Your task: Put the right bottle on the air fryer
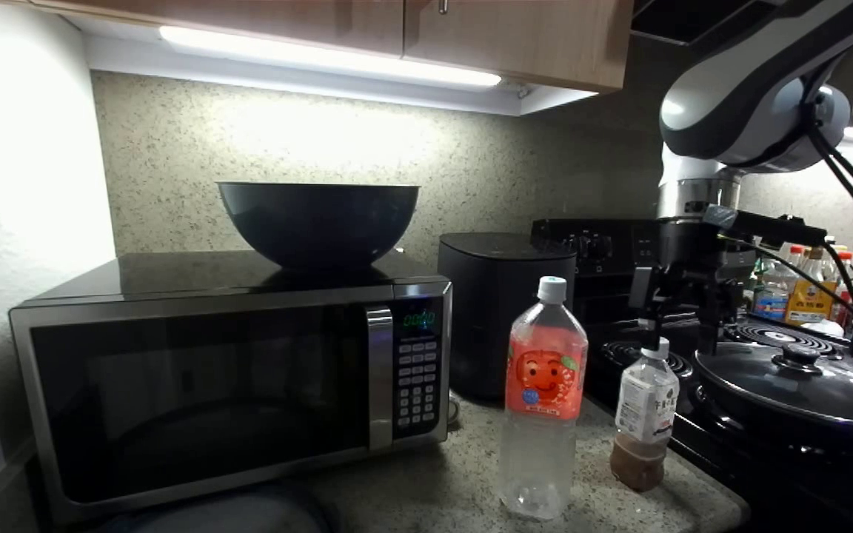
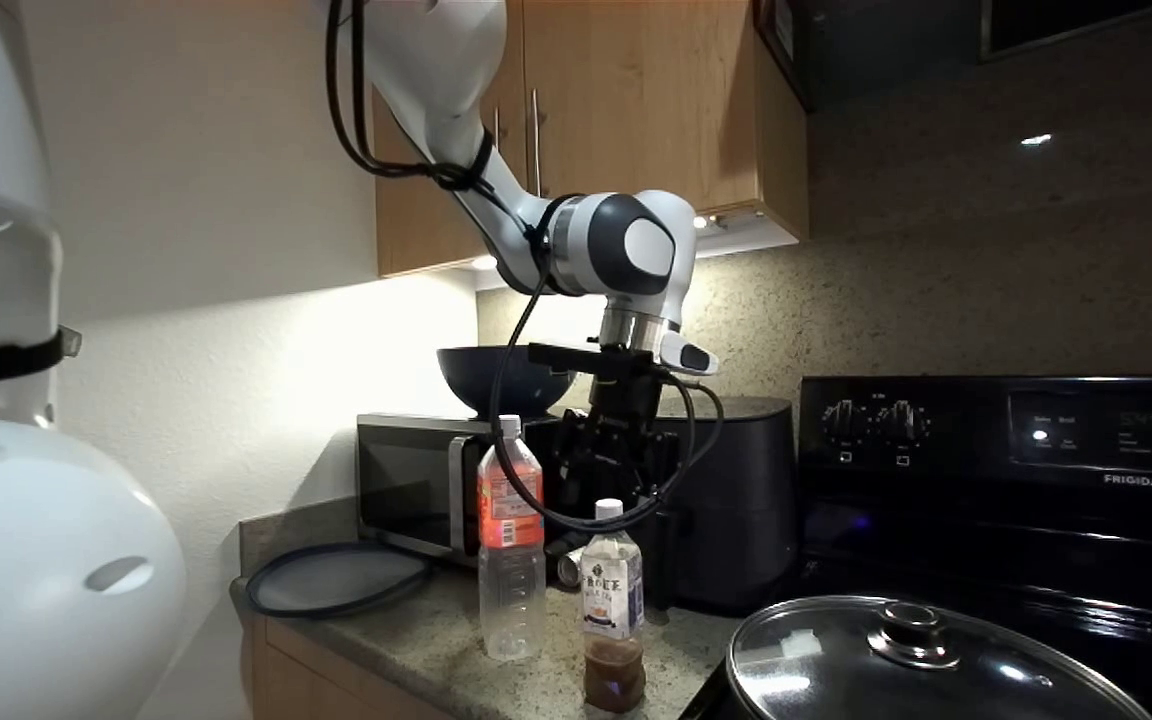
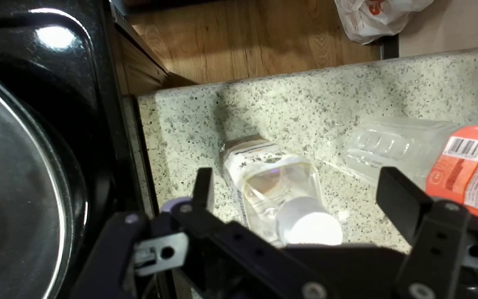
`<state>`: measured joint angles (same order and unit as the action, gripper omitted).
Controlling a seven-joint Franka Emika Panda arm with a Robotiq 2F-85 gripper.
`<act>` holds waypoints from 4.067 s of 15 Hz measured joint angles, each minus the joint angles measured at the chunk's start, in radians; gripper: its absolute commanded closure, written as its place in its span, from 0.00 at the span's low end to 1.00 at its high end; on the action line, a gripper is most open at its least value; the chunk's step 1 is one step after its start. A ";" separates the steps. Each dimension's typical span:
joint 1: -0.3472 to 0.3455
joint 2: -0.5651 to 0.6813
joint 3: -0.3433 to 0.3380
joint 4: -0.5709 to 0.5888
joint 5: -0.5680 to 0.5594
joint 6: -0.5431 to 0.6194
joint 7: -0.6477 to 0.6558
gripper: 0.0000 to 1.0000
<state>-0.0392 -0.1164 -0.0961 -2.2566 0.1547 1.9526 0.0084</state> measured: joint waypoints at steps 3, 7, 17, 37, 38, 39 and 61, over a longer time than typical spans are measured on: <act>0.000 0.016 -0.003 0.000 0.000 0.000 -0.012 0.00; 0.000 0.038 -0.002 0.004 -0.001 0.000 -0.043 0.00; 0.001 0.101 0.002 0.079 -0.007 0.000 -0.100 0.47; -0.005 0.099 0.020 0.137 -0.065 0.007 -0.056 0.88; -0.002 0.082 0.029 0.137 -0.072 0.018 -0.047 0.88; 0.005 0.061 0.038 0.136 -0.080 0.034 -0.035 0.88; 0.021 -0.343 0.146 -0.218 -0.143 1.178 0.065 0.88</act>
<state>-0.0183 -0.4599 0.0497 -2.4747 0.0116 3.1304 0.0732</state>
